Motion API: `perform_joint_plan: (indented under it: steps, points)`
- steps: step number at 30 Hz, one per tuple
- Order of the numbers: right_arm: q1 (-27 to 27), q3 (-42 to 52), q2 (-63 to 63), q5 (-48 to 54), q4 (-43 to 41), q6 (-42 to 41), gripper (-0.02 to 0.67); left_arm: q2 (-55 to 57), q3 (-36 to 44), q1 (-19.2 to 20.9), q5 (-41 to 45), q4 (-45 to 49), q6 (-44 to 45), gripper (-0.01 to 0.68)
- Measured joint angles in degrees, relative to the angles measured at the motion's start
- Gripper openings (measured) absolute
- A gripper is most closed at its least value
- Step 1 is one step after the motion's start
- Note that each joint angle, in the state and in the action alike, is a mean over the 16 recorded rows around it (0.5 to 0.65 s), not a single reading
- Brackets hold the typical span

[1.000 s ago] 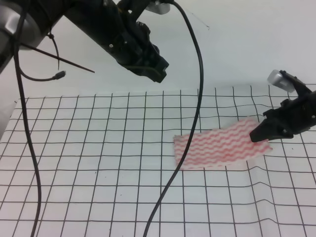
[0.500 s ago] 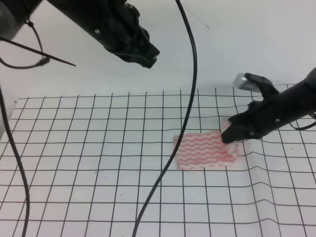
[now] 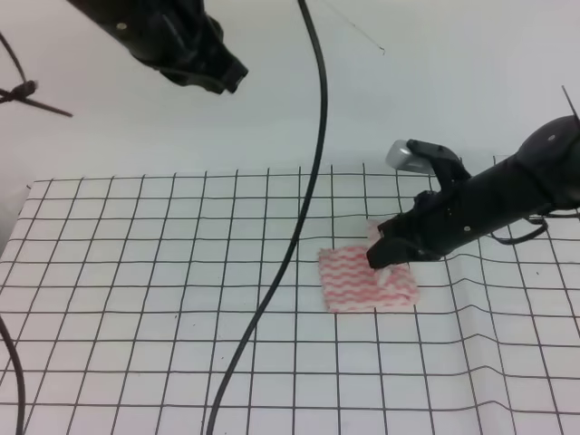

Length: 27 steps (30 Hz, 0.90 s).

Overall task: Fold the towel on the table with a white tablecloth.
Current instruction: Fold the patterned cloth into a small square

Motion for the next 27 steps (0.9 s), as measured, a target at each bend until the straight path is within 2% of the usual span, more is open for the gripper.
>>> perform_joint_plan:
  steps: [11, 19, 23, 27]
  points:
    - [3.4, -1.3, 1.6, -1.0, 2.4, -0.9, 0.074, -4.0, 5.6, 0.5, 0.0, 2.1, -0.1, 0.001]
    - [4.8, -3.4, 3.6, -0.8, 2.6, -0.3, 0.078, -5.3, 6.5, 1.1, 0.1, 1.6, 0.0, 0.001]
    - [4.9, -4.1, 4.5, -0.6, 2.5, 0.3, 0.109, -5.8, 6.6, 1.2, 0.1, 1.5, 0.0, 0.001]
    - [4.9, -4.5, 5.1, -0.6, 2.5, 0.9, 0.169, -6.1, 6.6, 1.2, 0.1, 1.5, 0.0, 0.001]
